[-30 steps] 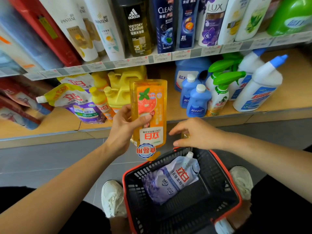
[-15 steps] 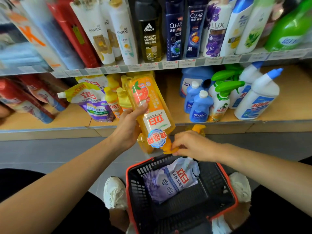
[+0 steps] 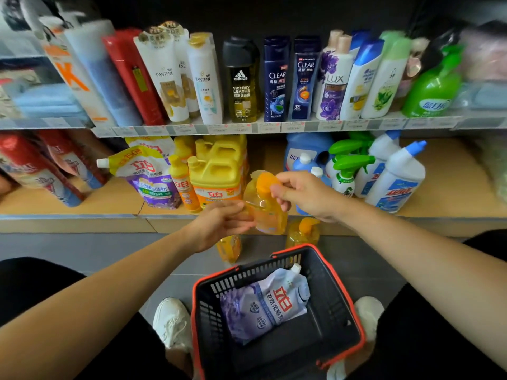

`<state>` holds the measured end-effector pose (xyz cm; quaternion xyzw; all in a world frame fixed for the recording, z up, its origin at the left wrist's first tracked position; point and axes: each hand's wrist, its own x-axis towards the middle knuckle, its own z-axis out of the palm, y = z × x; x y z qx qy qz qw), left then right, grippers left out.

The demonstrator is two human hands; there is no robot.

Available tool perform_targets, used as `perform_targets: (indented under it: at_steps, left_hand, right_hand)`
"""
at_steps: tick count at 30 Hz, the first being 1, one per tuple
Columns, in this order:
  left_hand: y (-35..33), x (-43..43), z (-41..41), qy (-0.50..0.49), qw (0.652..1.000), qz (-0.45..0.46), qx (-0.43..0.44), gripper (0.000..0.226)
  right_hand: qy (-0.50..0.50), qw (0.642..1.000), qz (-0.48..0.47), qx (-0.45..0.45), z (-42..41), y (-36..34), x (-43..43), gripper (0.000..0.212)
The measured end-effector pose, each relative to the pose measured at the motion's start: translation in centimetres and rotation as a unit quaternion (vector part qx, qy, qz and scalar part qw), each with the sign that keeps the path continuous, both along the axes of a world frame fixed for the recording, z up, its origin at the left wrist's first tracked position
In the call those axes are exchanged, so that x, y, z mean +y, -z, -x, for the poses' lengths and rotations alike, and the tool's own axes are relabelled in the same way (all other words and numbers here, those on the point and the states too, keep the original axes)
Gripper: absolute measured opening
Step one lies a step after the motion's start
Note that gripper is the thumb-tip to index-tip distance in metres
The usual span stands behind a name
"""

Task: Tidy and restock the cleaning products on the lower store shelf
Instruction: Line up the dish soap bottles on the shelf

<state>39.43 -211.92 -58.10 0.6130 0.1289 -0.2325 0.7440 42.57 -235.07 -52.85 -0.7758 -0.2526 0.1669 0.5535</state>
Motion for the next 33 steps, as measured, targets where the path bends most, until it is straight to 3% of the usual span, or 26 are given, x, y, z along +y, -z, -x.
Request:
perform_targets:
  at_steps: [5,9,12,15,21,27,33]
  left_hand:
    - [1.7,2.0,-1.9,-0.001,0.984,-0.167,-0.062,0.022]
    - [5.3,4.7,-3.5,-0.041,0.935,-0.348,-0.059,0.004]
    - [8.0,6.5,-4.2,-0.037,0.899,-0.433,-0.050,0.014]
    - [9.7,7.1,-4.6,-0.015,0.907,-0.421,-0.004,0.031]
    - [11.7,6.3,-5.1,0.037,0.925,-0.374,0.055,0.025]
    - [12.1,6.6,-5.5,0.041,0.949,-0.299,0.094,0.025]
    - [12.1,6.4,-5.5,0.042,0.948,-0.306,0.078,0.029]
  right_hand:
    - [0.048,0.997,-0.018,0.058,-3.3,2.2,0.7,0.030]
    - [0.098,0.992,-0.030,0.073,-5.8,3.2,0.3,0.031]
    - [0.113,0.990,-0.040,0.079,-7.7,3.1,0.6,0.030]
    - [0.121,0.989,-0.049,0.074,-9.3,2.8,1.3,0.028]
    - [0.150,0.986,-0.022,0.075,-11.9,3.4,2.7,0.025]
    - [0.123,0.976,-0.015,0.179,-13.3,4.9,3.2,0.022]
    - [0.059,0.985,0.048,0.154,-13.3,5.6,2.3,0.053]
